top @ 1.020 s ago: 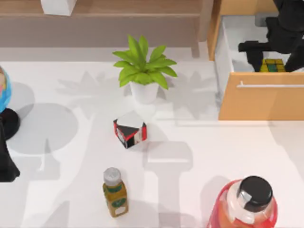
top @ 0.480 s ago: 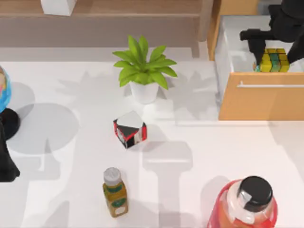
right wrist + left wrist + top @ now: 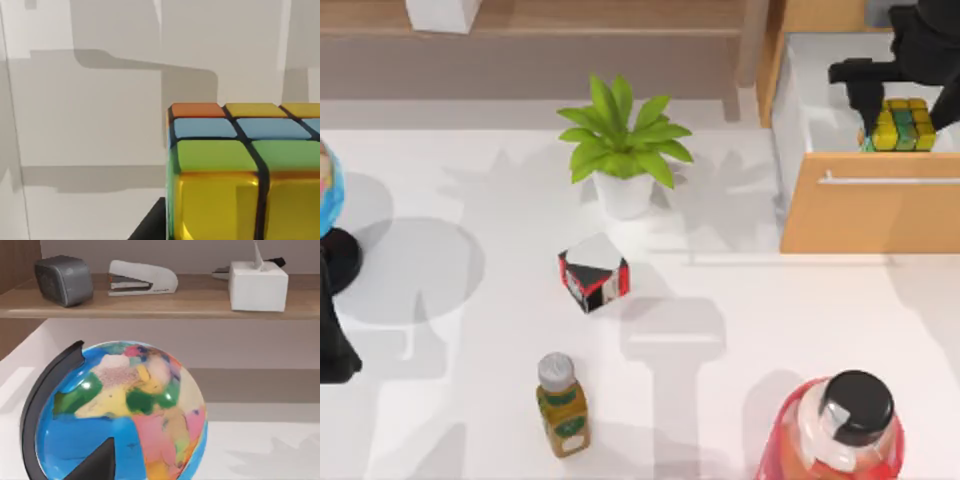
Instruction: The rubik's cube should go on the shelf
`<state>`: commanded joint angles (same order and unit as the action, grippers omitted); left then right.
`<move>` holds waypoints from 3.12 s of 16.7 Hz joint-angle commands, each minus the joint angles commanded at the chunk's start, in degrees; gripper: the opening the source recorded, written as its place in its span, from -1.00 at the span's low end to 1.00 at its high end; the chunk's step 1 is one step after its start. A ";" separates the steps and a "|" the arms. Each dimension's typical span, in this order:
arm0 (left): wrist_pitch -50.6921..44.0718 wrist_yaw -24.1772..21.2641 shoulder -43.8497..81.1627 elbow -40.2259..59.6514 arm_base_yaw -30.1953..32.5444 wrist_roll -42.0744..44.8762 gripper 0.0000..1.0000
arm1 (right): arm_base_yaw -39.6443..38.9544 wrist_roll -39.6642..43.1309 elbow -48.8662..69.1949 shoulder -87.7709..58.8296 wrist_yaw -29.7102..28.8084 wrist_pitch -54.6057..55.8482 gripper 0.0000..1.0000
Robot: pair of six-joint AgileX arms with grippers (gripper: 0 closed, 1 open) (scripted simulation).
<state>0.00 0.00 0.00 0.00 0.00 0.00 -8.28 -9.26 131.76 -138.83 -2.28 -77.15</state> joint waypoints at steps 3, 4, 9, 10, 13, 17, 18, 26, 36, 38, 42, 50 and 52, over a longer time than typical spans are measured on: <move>0.00 0.00 0.00 0.00 0.00 0.00 1.00 | -2.16 1.46 -3.37 6.04 -2.10 1.62 -1.00; 0.00 0.00 0.00 0.00 0.00 0.00 1.00 | -3.48 2.05 -4.64 8.33 -2.89 2.89 -1.00; 0.00 0.00 0.00 0.00 0.00 0.00 1.00 | -13.85 5.28 -12.67 17.67 -7.38 15.16 -1.00; 0.00 0.00 0.00 0.00 0.00 0.00 1.00 | -16.26 5.93 -14.58 18.85 -8.46 18.75 -1.00; 0.00 0.00 0.00 0.00 0.00 0.00 1.00 | -22.65 7.84 -20.51 20.76 -12.36 31.82 -1.00; 0.00 0.00 0.00 0.00 0.00 0.00 1.00 | -27.95 10.21 -28.25 20.16 -19.11 53.50 -1.00; 0.00 0.00 0.00 0.00 0.00 0.00 1.00 | -28.84 10.73 -30.15 19.65 -20.97 59.37 -1.00; 0.00 0.00 0.00 0.00 0.00 0.00 1.00 | -32.82 13.57 -44.20 13.42 -35.21 106.00 -1.00; 0.00 0.00 0.00 0.00 0.00 0.00 1.00 | -35.51 14.13 -52.91 8.96 -43.31 135.58 -1.00; 0.00 0.00 0.00 0.00 0.00 0.00 1.00 | -35.51 14.13 -52.91 8.96 -43.31 135.58 -1.00; 0.00 0.00 0.00 0.00 0.00 0.00 1.00 | -35.14 14.02 -52.62 9.08 -43.14 135.36 -1.00; 0.00 0.00 0.00 0.00 0.00 0.00 1.00 | -31.92 13.22 -37.46 1.60 -38.28 127.02 -1.00; 0.00 0.00 0.00 0.00 0.00 0.00 1.00 | -30.67 13.12 -32.38 -1.05 -37.07 124.43 -1.00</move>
<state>0.00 0.00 0.00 0.00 0.00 0.00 -38.95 3.85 99.39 -139.88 -39.35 47.28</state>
